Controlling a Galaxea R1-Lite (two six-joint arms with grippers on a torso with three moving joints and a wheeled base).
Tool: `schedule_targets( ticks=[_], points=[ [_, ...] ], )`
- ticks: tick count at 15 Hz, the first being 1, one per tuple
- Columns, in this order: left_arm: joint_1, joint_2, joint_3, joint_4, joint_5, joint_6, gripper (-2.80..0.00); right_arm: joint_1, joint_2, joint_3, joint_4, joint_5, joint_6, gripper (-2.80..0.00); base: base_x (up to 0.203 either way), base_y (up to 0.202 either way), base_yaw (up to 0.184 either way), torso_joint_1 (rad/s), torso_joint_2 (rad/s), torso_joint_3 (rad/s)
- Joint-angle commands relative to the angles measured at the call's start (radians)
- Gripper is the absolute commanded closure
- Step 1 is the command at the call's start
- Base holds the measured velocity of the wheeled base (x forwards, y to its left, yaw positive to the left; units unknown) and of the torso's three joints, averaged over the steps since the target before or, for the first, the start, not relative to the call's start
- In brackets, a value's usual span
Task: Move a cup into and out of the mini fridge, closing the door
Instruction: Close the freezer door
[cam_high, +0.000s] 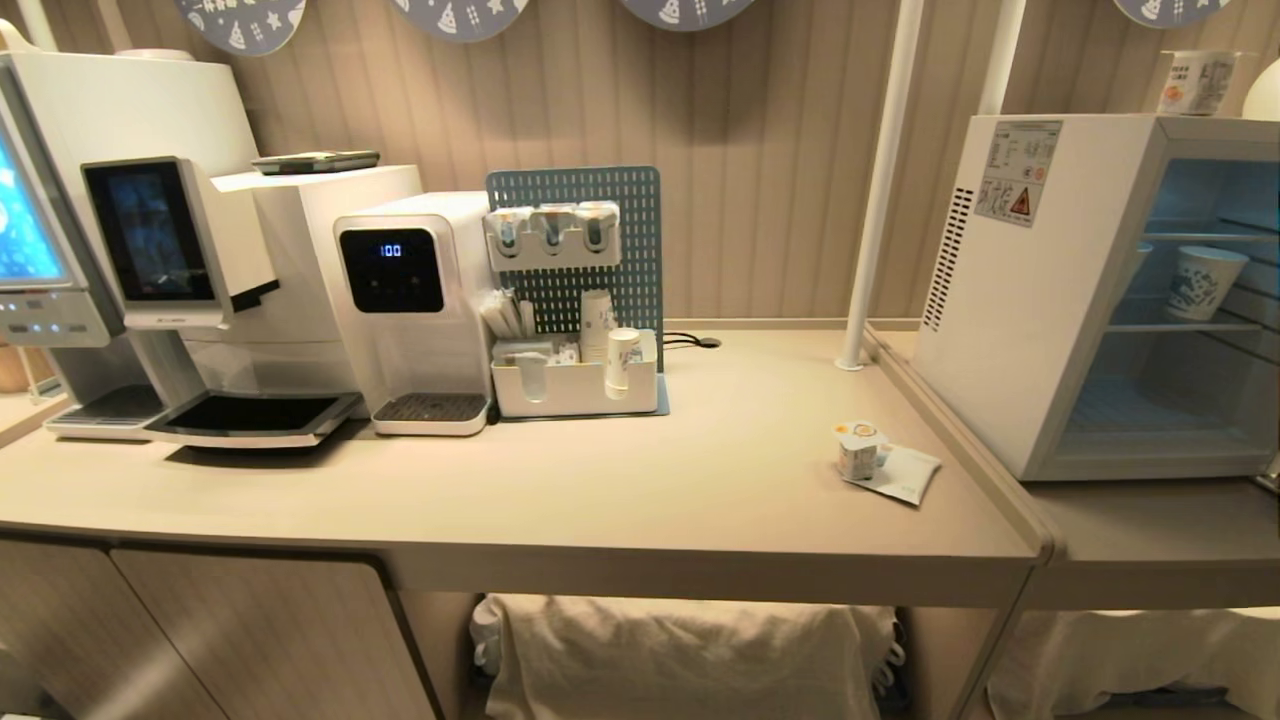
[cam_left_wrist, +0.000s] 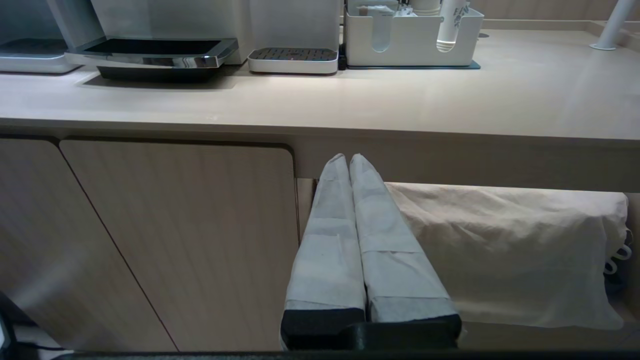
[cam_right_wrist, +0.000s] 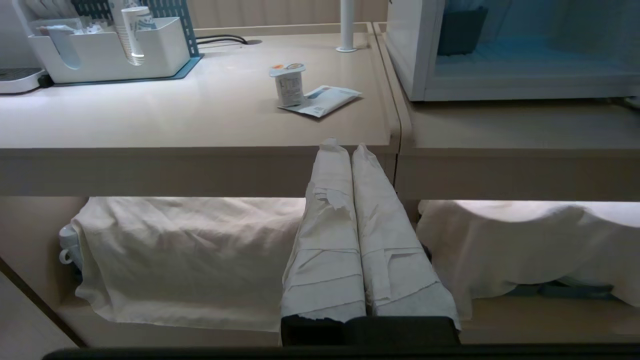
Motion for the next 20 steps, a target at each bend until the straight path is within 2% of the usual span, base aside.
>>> schedule_targets(
  ticks=[1,20],
  points=[
    [0.000,0.000,0.003,0.000,0.000,0.001,0.00,0.000,0.000,0.000,0.000,0.000,-0.001,0.00,0.000,0.000,0.000,0.000,0.00,0.000],
    [0.000,0.000,0.002,0.000,0.000,-0.001,0.00,0.000,0.000,0.000,0.000,0.000,-0.001,0.00,0.000,-0.184,0.000,0.002,0.00,0.004]
  ],
)
